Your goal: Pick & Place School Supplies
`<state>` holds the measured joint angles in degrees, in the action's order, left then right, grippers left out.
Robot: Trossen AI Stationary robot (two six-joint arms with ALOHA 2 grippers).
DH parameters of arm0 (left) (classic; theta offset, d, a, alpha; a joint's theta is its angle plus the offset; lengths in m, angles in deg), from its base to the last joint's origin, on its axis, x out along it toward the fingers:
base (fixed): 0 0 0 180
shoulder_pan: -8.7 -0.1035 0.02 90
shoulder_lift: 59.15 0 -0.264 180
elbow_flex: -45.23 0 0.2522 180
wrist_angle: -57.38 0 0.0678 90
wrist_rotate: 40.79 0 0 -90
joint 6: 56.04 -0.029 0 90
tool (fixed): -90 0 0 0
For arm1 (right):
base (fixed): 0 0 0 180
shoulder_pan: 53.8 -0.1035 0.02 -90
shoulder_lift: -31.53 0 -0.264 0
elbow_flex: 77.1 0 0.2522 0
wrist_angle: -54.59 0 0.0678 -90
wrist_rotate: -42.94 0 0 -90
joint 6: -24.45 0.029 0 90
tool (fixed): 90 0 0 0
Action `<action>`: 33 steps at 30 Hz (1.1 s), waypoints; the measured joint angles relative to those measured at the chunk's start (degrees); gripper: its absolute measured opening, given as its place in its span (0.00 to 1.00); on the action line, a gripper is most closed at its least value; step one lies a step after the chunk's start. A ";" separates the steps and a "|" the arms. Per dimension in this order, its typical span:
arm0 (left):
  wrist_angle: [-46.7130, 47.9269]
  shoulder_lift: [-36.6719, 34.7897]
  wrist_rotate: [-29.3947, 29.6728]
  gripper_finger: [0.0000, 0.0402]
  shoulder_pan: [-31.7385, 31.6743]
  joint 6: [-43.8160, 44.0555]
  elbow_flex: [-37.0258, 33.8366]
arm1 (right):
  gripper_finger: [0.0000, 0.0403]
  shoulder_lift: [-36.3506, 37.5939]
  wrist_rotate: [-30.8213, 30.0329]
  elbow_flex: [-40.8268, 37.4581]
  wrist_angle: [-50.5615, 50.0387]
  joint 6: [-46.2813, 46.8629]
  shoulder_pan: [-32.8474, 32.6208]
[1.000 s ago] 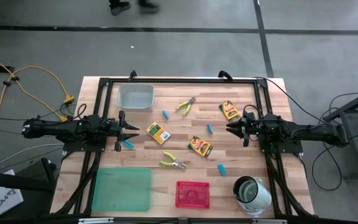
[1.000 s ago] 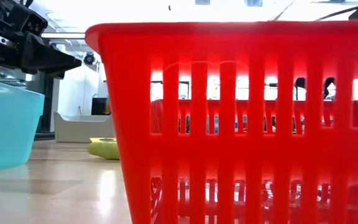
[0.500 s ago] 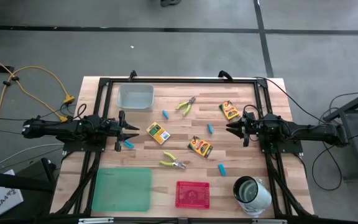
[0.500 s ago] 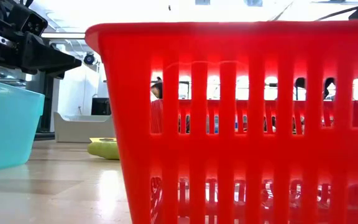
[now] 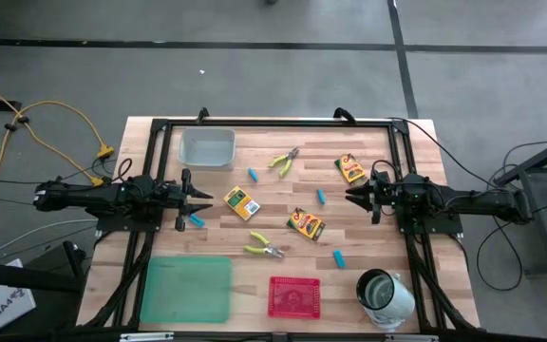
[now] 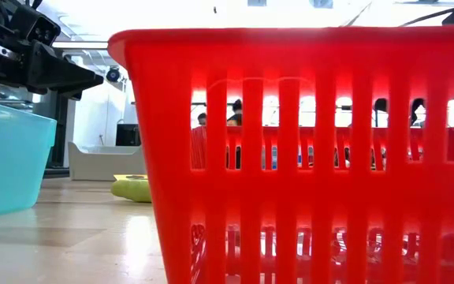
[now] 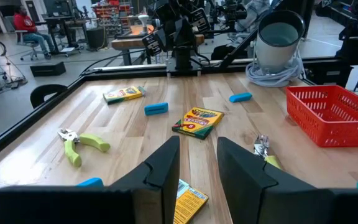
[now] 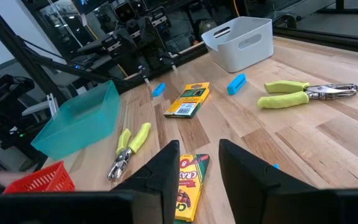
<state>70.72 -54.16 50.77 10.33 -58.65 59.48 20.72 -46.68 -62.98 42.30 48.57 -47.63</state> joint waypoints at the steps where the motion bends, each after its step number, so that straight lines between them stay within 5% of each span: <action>1: 0.00 -0.02 0.00 0.25 0.00 0.00 0.02 | 0.26 -0.02 0.00 0.00 0.00 0.02 -0.02; 33: 0.00 -0.01 -0.02 0.25 -0.02 -0.65 0.01 | 0.26 0.00 -0.01 0.00 0.00 0.01 -0.02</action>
<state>70.72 -54.17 50.75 10.31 -59.31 59.49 20.72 -46.69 -62.98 42.30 48.58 -47.65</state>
